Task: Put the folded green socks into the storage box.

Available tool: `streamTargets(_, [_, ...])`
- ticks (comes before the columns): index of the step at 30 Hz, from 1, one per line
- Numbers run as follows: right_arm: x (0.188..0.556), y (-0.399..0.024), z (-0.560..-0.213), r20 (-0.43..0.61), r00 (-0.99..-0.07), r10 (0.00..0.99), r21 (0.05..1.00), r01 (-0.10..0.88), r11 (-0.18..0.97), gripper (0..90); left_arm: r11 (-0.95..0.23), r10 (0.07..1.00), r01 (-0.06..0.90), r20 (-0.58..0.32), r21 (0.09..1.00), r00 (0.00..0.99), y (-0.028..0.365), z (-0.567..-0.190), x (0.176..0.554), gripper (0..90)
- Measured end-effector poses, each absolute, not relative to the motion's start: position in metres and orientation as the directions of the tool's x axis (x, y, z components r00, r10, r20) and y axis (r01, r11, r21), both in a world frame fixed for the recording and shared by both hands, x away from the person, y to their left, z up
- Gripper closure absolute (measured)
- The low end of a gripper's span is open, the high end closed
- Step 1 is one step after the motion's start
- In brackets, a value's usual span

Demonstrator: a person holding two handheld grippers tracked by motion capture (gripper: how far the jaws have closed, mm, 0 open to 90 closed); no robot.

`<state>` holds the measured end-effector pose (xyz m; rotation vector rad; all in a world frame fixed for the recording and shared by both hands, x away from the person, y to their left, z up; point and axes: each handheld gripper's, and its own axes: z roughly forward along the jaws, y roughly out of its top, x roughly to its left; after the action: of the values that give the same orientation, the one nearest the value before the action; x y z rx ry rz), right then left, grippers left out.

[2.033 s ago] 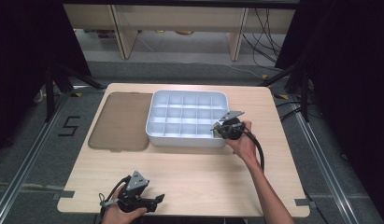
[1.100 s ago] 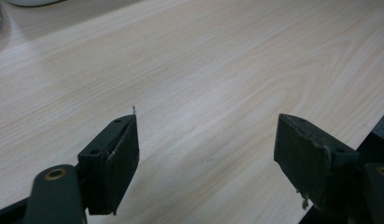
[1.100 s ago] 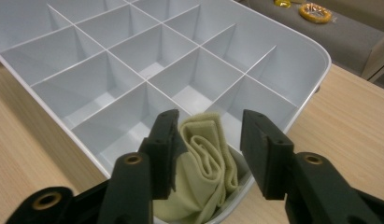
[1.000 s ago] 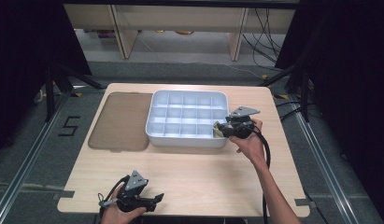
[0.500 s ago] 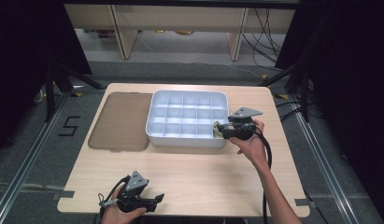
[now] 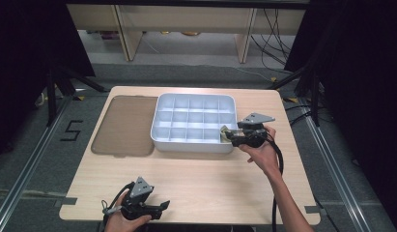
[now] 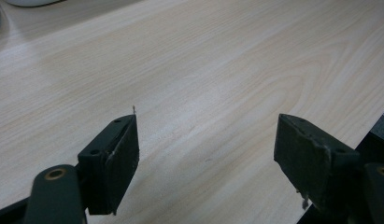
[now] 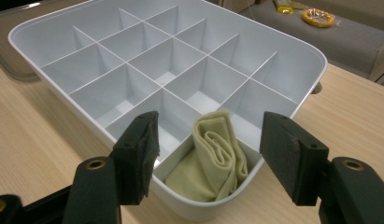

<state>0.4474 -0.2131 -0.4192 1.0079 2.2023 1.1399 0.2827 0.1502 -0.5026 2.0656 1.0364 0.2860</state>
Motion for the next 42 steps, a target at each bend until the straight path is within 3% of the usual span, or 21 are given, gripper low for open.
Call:
streamTargets(9, [0.438,-0.212,-0.418,-0.008,-0.631,0.776,0.824,0.435,0.363,36.8,-0.345,0.757,0.578,-0.144,0.74,0.637,0.15,-0.503,0.283,22.0])
streamTargets(42, [0.407,-0.193,-0.423,0.016,-0.694,0.72,0.814,0.427,0.394,28.8,-0.348,0.756,0.572,-0.139,0.742,0.64,0.15,-0.502,0.282,22.0])
